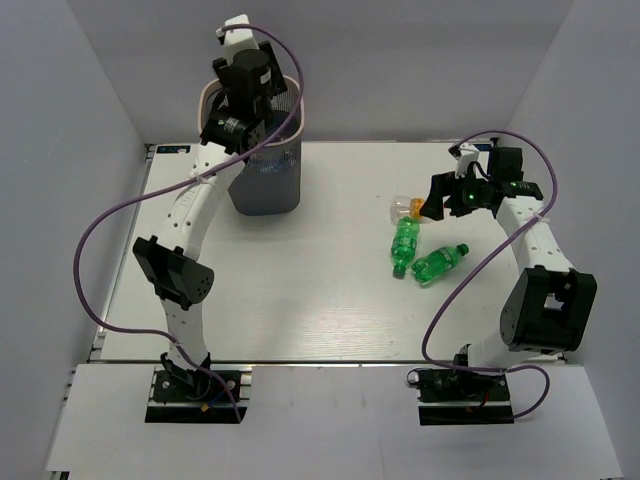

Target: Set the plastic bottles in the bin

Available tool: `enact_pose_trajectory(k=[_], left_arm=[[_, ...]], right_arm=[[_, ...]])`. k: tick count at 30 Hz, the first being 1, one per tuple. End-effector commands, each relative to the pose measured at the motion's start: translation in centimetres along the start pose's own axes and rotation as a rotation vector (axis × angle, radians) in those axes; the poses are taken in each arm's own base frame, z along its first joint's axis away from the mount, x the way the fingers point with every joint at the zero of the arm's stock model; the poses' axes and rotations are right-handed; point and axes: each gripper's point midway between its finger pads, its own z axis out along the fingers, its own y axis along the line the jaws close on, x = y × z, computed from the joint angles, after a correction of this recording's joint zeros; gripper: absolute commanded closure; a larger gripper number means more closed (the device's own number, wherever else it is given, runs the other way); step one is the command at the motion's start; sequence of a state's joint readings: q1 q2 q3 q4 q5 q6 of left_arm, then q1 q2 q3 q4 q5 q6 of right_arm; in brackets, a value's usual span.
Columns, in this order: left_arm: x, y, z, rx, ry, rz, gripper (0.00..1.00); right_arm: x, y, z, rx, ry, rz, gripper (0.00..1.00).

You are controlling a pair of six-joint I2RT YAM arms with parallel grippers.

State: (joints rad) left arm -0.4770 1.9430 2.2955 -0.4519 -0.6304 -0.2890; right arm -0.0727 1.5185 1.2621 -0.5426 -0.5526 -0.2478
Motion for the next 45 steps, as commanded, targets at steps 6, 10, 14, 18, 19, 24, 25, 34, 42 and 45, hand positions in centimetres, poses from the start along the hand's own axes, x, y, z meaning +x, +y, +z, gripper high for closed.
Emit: enact_pose_trajectory(k=[6,10,14,18,19,24,25,34,42,45], left_arm=[[-0.7,2.4,1.1,0.013,0.026,0.014,0.0],[-1.6,-4.5,-1.8,0.405,0.032,0.078,0.0],[3.8,-10.8,-7.4,0.842,0.217,0.112,0.0],[11.3,-12.7,-13.3,1.01,0.426,0.124,0.0],[11.3,-13.0,-15.2,1.028,0.425,0.13,0.0],[19.3,-10.5,-19.1,0.99,0.611,0.148,0.0],[21.4,-9.6,-19.8,0.969,0.657,0.154,0.0],[28.4,-5.8,-24.5,0.879,0.797,0.124,0.0],[31.2,-5.0,-27.8,0.87,0.859,0.106,0.0],[31.6,-5.0,-28.2,0.875,0.869,0.113,0.0]], right_arm=[[-1.7,0.7,-2.8,-0.088,0.024,-0.436,0.1],[1.4,2.7,-4.8,-0.345,0.08,-0.933,0.14],[6.2,2.7,-5.6,-0.465,0.19,-1.091,0.15],[10.7,2.6,-5.4,-0.566,0.251,-1.286,0.13],[11.5,2.8,-5.1,-0.597,0.242,-1.294,0.12],[12.6,2.5,-3.2,-0.615,0.214,-1.321,0.11],[12.7,2.3,-3.0,-0.607,0.219,-1.331,0.11],[17.0,-1.0,1.4,-0.542,0.363,-1.349,0.11],[18.6,-2.8,2.9,-0.493,0.448,-1.331,0.19],[19.3,-2.3,1.8,-0.536,0.478,-1.295,0.36]])
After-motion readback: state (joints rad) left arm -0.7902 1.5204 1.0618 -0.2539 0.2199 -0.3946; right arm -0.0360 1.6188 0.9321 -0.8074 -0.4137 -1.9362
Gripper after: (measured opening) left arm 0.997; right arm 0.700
